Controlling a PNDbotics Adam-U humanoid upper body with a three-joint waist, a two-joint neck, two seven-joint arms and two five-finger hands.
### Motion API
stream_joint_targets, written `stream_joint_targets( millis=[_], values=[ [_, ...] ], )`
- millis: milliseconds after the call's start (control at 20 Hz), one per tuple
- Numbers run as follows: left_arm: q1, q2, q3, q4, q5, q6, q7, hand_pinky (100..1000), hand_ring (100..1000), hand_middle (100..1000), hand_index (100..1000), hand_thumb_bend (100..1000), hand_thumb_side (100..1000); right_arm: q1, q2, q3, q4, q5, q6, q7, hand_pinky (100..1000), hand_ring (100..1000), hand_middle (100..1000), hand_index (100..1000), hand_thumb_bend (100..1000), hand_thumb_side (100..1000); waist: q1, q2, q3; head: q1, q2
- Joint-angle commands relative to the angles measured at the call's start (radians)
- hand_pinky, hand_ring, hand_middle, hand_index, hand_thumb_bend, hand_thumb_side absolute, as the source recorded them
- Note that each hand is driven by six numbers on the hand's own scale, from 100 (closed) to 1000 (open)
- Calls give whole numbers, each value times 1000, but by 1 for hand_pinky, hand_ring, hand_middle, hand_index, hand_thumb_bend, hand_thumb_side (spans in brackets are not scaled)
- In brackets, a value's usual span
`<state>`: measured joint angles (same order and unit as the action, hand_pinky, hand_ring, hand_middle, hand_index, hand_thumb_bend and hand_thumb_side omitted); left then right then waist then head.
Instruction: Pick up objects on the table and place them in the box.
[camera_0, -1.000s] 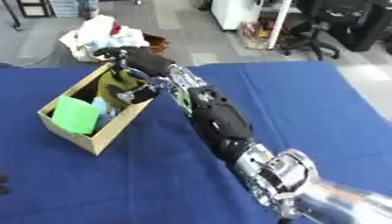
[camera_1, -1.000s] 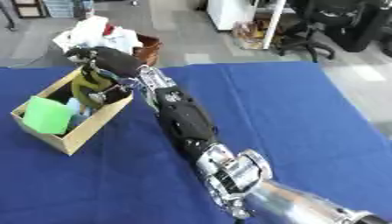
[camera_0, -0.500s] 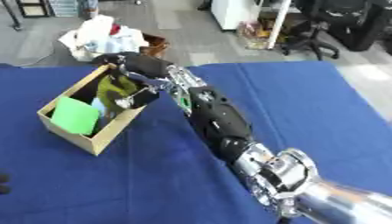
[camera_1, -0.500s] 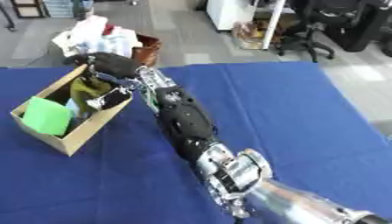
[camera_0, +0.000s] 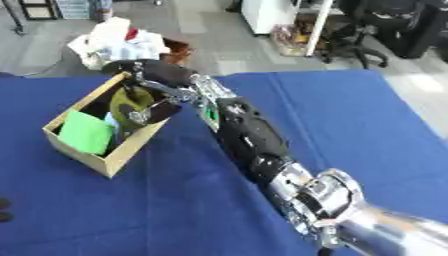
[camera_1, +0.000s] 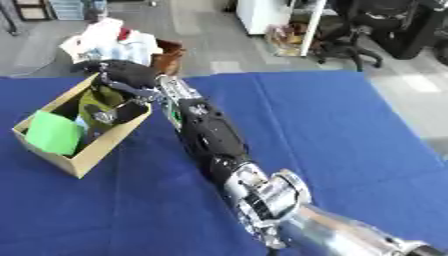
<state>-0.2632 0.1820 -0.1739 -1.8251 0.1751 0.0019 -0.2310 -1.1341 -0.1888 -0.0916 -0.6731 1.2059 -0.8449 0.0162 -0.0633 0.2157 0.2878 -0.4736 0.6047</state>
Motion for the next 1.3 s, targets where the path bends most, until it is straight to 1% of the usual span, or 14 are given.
stream_joint_targets(
  millis=[50, 200, 300, 650, 800, 950, 1050, 1200, 1300],
  values=[
    [-11, 0, 2, -20, 1, -2, -1, 611, 645, 600, 802, 100, 851, -29, -14, 2, -12, -67, -3, 43, 878, 868, 931, 1000, 100, 495, -5, -8, -1, 1, -11],
    [-11, 0, 2, -19, 1, -2, -1, 611, 645, 600, 802, 100, 851, -33, -15, 4, -25, -116, 4, 77, 875, 865, 929, 1000, 100, 451, -5, -9, -1, 1, -12],
    [-11, 0, 2, -20, 1, -2, -1, 611, 645, 600, 802, 100, 849, -33, -16, 5, -35, -136, 14, 91, 876, 866, 929, 1000, 100, 442, -5, -10, 0, 1, -12],
    [-11, 1, 2, -20, 2, -2, 0, 611, 644, 600, 801, 100, 849, -32, -19, 7, -49, -157, 31, 125, 877, 867, 929, 1000, 100, 439, -6, -11, -2, 2, -15],
    [-11, 1, 3, -20, 2, -2, 0, 611, 644, 599, 801, 100, 850, -34, -22, 6, -51, -166, 30, 132, 878, 866, 928, 1000, 100, 434, -6, -11, -3, 3, -15],
    [-9, 2, 4, -18, 0, -2, 2, 611, 643, 599, 801, 100, 852, -38, -29, 10, -51, -195, 15, 143, 877, 860, 921, 1000, 100, 427, -6, -11, -7, 5, -15],
    [-8, 2, 6, -18, -1, -2, 3, 611, 643, 599, 801, 100, 851, -44, -38, 14, -52, -233, -1, 152, 872, 851, 912, 1000, 100, 408, -6, -11, -12, 10, -17],
    [-5, 6, 15, -18, -4, -4, 12, 610, 643, 599, 801, 100, 850, -54, -75, 35, -74, -329, -40, 168, 866, 837, 898, 1000, 100, 360, -7, -9, -29, 30, -18],
    [-1, 11, 24, -19, -8, -6, 21, 610, 642, 599, 801, 100, 851, -52, -109, 67, -116, -443, -57, 186, 860, 826, 887, 1000, 100, 344, -8, -8, -50, 49, -19]
  ],
)
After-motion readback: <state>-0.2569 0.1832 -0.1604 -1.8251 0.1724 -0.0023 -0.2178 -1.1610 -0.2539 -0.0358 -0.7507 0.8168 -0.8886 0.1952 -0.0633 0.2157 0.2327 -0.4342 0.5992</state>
